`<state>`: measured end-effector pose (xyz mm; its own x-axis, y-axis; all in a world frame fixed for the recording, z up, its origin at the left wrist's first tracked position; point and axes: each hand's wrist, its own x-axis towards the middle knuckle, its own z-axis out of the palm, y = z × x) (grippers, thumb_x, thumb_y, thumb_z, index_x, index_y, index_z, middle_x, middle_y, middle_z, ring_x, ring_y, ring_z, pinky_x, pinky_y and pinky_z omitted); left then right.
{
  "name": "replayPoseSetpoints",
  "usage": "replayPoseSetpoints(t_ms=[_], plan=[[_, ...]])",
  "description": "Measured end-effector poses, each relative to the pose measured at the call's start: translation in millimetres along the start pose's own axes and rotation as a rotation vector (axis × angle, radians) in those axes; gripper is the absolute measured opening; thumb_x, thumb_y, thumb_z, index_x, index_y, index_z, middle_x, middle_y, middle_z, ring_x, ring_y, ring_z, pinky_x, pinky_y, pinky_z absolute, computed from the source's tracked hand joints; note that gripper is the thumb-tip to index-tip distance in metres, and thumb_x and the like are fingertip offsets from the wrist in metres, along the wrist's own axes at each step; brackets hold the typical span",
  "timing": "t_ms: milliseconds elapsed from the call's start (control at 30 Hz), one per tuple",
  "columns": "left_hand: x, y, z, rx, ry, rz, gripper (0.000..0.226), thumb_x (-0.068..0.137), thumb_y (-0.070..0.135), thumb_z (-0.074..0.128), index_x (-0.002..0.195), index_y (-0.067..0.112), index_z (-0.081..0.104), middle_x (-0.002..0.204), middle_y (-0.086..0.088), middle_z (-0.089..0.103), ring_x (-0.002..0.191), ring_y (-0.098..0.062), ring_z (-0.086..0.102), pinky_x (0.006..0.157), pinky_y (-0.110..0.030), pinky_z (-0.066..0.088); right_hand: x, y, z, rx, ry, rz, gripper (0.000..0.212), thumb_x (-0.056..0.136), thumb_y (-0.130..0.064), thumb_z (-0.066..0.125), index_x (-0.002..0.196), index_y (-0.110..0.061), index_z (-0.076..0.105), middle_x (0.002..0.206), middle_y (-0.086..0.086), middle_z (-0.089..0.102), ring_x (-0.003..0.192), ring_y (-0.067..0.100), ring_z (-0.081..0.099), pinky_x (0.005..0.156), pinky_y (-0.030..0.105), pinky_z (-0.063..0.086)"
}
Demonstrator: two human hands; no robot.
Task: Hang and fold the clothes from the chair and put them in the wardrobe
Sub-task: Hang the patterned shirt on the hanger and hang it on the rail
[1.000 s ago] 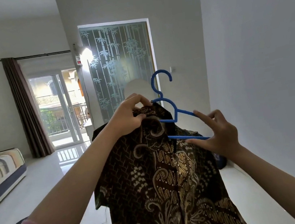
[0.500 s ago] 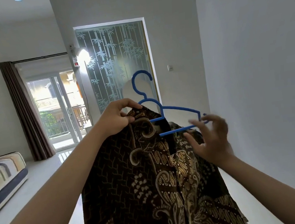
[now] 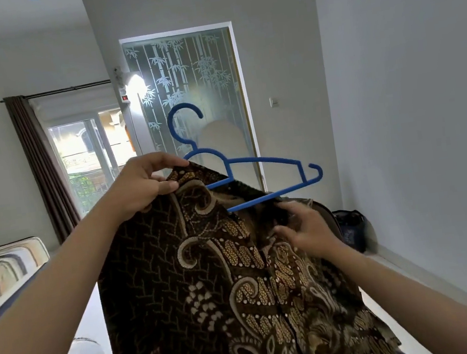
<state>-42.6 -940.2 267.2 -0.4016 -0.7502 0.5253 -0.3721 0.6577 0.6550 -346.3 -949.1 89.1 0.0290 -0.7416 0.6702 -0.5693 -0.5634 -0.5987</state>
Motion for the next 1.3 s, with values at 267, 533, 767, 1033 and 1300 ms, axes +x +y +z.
replayPoseSetpoints(t_ms=[267,533,767,1033,1300], plan=[[-3,-19,-10,0.053,0.041,-0.08,0.043,0.08,-0.01,0.065,0.088,0.031,0.073,0.072,-0.006,0.071,0.065,-0.027,0.056,0.058,-0.031,0.05,16,-11,-74,-0.026,0.062,-0.051,0.05,0.075,0.015,0.066,0.099,-0.029,0.065,0.095,-0.007,0.065,0.083,0.007,0.063,0.066,0.013,0.05],[11,-11,12,0.223,0.061,-0.032,0.041,0.075,-0.014,0.065,0.093,0.021,0.071,0.097,-0.001,0.069,0.056,-0.014,0.05,0.059,-0.024,0.046,15,-29,-109,-0.056,0.06,-0.07,0.052,0.076,0.015,0.065,0.102,-0.03,0.066,0.094,-0.007,0.065,0.076,0.001,0.058,0.061,0.011,0.045],[18,-1,51,0.283,0.244,0.004,0.039,0.071,-0.011,0.062,0.094,0.017,0.073,0.077,0.004,0.065,0.056,0.002,0.047,0.054,-0.012,0.036,5,-58,-99,0.041,0.061,-0.11,0.047,0.076,0.009,0.07,0.103,-0.029,0.068,0.093,-0.011,0.066,0.076,0.006,0.061,0.063,0.015,0.049],[16,10,64,0.2,0.243,0.051,0.041,0.075,-0.012,0.062,0.097,0.021,0.072,0.067,0.012,0.063,0.051,-0.015,0.055,0.048,-0.013,0.044,-4,-66,-74,-0.089,-0.266,-0.198,0.021,0.081,-0.013,0.073,0.102,-0.015,0.071,0.095,-0.008,0.064,0.078,0.012,0.063,0.069,0.021,0.053],[3,26,67,0.078,0.177,0.103,0.042,0.072,-0.015,0.066,0.087,0.024,0.072,0.088,0.01,0.068,0.055,0.004,0.059,0.053,-0.007,0.045,35,-107,-81,-0.065,0.148,-0.304,0.01,0.08,-0.014,0.075,0.084,-0.009,0.067,0.089,0.004,0.065,0.063,0.014,0.058,0.054,0.02,0.05]])
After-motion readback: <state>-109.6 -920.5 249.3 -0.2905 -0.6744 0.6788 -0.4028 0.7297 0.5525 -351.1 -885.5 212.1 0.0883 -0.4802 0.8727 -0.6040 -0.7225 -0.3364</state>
